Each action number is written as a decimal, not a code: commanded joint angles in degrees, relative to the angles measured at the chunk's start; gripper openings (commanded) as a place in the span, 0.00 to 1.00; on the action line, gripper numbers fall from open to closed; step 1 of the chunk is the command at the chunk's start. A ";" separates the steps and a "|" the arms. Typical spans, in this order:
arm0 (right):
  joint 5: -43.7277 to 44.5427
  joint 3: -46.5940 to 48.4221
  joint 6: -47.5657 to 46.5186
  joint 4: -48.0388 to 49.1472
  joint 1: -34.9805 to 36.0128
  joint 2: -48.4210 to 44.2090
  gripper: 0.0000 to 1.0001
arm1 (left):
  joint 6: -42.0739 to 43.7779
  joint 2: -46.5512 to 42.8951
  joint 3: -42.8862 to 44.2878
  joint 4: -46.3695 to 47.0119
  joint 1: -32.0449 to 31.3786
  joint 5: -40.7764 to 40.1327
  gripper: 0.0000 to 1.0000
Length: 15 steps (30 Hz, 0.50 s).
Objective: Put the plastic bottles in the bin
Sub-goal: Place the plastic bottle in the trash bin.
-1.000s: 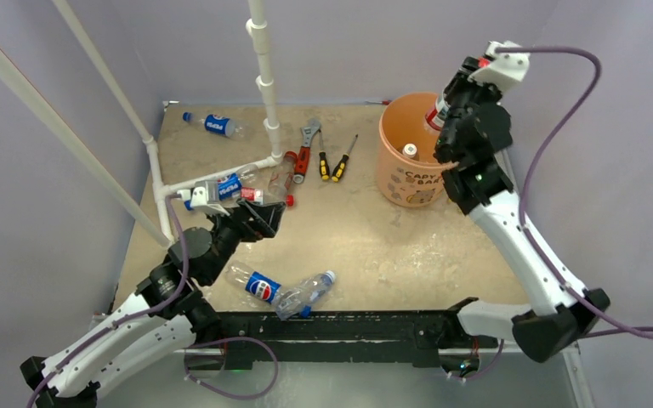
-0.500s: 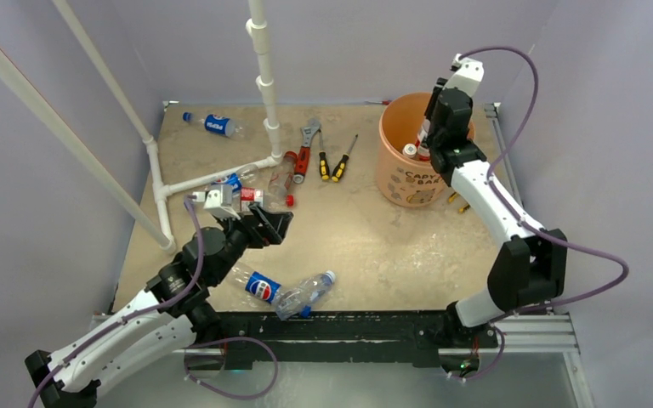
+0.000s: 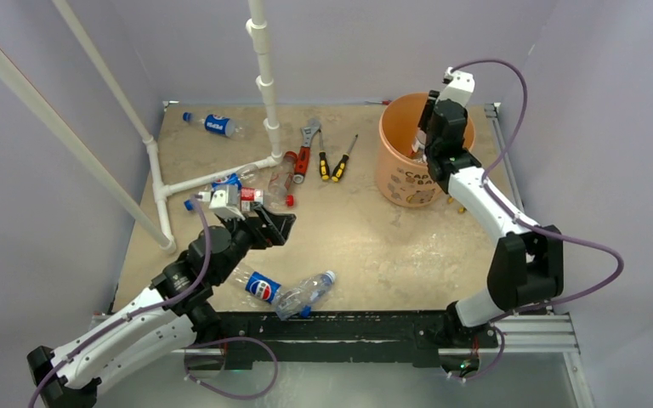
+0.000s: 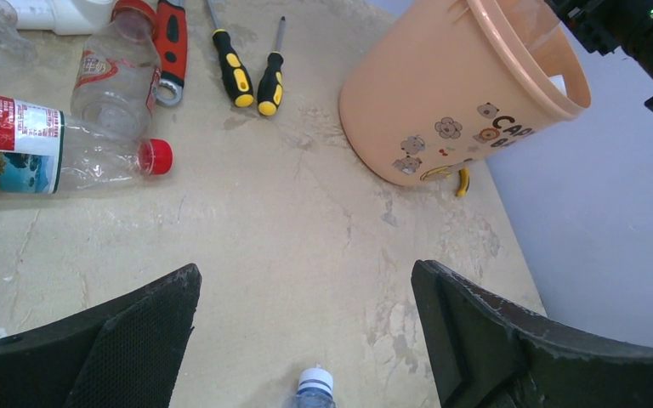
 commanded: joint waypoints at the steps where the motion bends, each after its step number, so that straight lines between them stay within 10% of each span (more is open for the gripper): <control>1: -2.16 -1.09 2.43 -3.38 0.00 -2.29 0.49 | -0.59 0.33 0.30 1.79 0.04 0.99 0.94; 15: -9.11 3.57 6.61 -7.43 0.00 -7.59 0.76 | -1.22 -0.44 2.41 -0.01 0.03 0.95 0.93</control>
